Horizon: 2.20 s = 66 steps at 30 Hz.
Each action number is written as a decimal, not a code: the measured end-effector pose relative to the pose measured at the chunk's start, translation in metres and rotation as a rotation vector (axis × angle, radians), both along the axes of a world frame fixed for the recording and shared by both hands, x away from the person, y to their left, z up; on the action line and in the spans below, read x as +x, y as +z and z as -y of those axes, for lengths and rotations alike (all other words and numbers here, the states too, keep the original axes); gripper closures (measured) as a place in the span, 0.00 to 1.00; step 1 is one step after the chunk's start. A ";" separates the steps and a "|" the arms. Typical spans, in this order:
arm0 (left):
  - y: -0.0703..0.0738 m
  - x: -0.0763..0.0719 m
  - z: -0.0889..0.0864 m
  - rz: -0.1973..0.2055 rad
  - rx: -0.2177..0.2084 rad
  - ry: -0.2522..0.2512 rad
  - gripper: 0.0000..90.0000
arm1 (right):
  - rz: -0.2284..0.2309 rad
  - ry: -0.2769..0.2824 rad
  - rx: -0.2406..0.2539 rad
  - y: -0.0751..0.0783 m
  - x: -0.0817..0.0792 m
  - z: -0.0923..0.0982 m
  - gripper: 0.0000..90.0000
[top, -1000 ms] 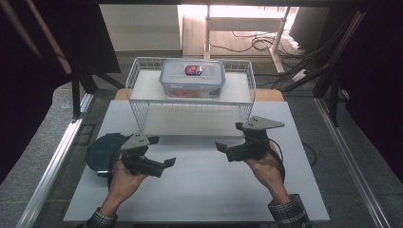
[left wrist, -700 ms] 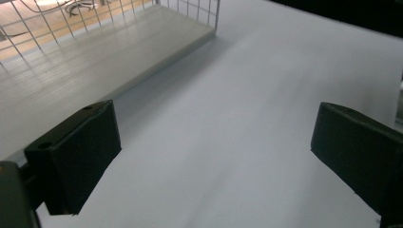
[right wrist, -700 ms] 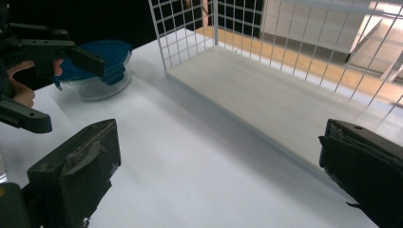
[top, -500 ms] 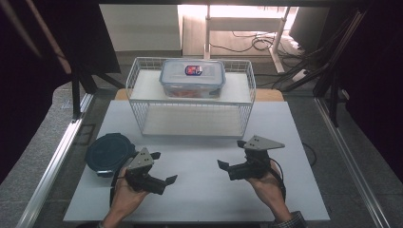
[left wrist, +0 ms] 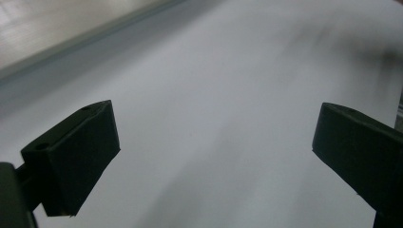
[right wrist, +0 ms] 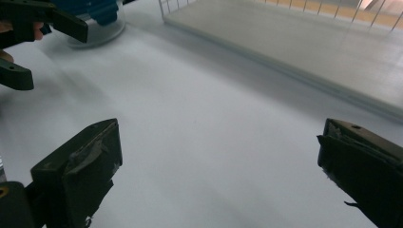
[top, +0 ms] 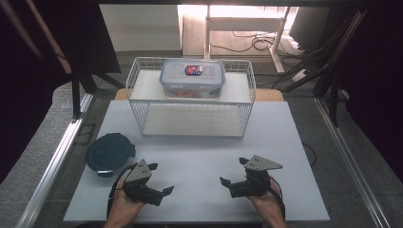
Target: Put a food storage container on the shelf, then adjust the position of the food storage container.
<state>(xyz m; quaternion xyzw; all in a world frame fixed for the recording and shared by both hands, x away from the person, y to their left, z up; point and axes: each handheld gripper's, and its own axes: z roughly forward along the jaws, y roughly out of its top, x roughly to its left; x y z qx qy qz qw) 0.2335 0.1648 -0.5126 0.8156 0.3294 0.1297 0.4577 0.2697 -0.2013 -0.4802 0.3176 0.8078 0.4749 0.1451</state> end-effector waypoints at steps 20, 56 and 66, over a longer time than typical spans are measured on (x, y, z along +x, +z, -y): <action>0.026 0.013 -0.031 0.002 -0.020 0.072 0.28 | -0.057 -0.012 -0.040 -0.014 0.003 -0.001 0.02; -0.001 0.072 -0.214 -0.103 0.000 0.749 1.00 | -0.083 -0.004 -0.114 -0.017 0.005 -0.010 0.06; -0.001 0.070 -0.194 -0.125 -0.034 0.703 1.00 | -0.085 -0.002 -0.133 -0.018 0.006 -0.012 0.06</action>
